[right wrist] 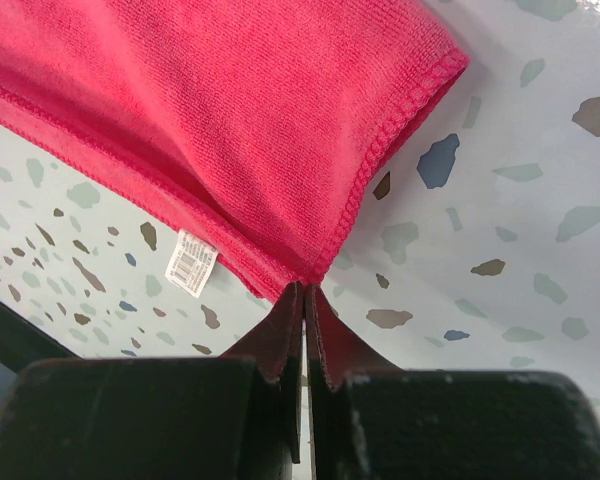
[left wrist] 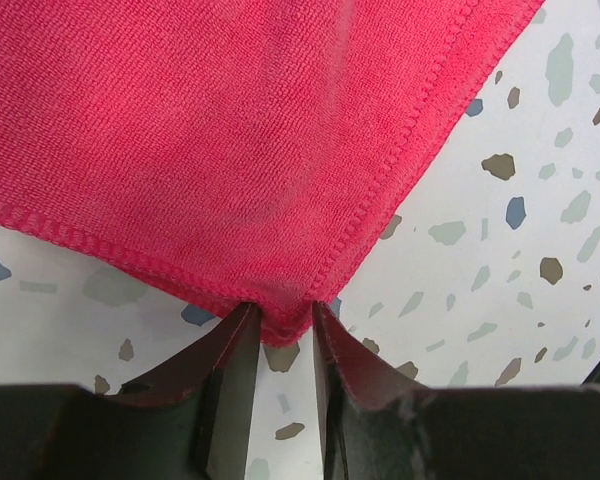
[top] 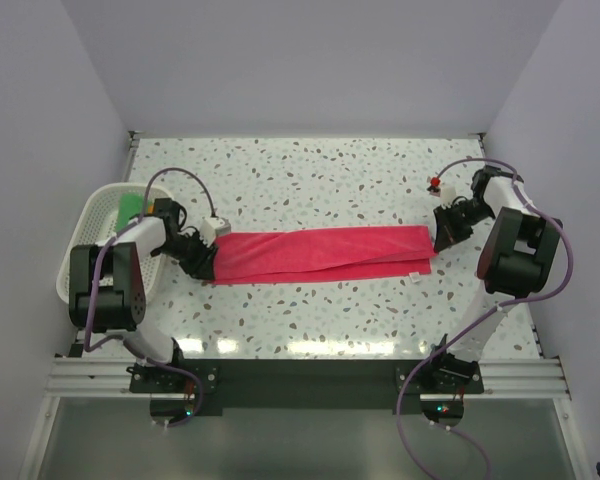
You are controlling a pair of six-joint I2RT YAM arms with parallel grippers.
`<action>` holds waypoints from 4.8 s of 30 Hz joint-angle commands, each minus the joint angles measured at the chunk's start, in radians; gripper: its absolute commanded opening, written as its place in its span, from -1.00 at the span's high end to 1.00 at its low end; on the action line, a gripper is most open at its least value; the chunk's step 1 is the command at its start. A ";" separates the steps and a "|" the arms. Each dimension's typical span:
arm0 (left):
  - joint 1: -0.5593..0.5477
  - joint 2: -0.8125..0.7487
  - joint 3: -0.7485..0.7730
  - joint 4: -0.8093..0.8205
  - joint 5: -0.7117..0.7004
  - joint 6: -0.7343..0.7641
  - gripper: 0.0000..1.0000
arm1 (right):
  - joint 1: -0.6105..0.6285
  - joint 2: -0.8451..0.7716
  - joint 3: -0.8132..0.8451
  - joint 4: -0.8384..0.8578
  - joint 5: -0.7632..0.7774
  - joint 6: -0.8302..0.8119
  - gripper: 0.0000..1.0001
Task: Roll the towels
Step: Fold the towel
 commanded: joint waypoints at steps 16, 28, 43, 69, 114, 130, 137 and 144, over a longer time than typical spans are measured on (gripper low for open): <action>0.045 -0.033 0.081 -0.066 0.037 0.024 1.00 | -0.002 -0.024 0.032 -0.028 -0.018 -0.013 1.00; 0.059 -0.065 0.089 -0.126 0.042 0.084 1.00 | -0.004 -0.034 0.046 -0.056 -0.026 -0.029 1.00; 0.105 -0.093 0.118 -0.264 0.114 0.173 1.00 | -0.005 -0.064 0.041 -0.100 -0.030 -0.082 1.00; 0.131 -0.028 0.153 -0.190 0.119 0.108 0.18 | -0.002 -0.047 0.068 -0.133 -0.125 -0.105 0.04; 0.001 0.239 0.331 0.209 -0.081 -0.158 1.00 | 0.105 0.112 0.029 0.366 0.074 0.231 1.00; 0.001 0.309 0.421 0.290 -0.096 -0.224 1.00 | 0.119 0.111 0.075 0.400 0.132 0.263 1.00; -0.002 0.361 0.480 0.344 -0.159 -0.290 1.00 | 0.118 0.077 0.026 0.450 0.269 0.241 1.00; 0.002 0.327 0.424 0.445 -0.213 -0.321 1.00 | 0.114 0.100 0.064 0.461 0.260 0.267 1.00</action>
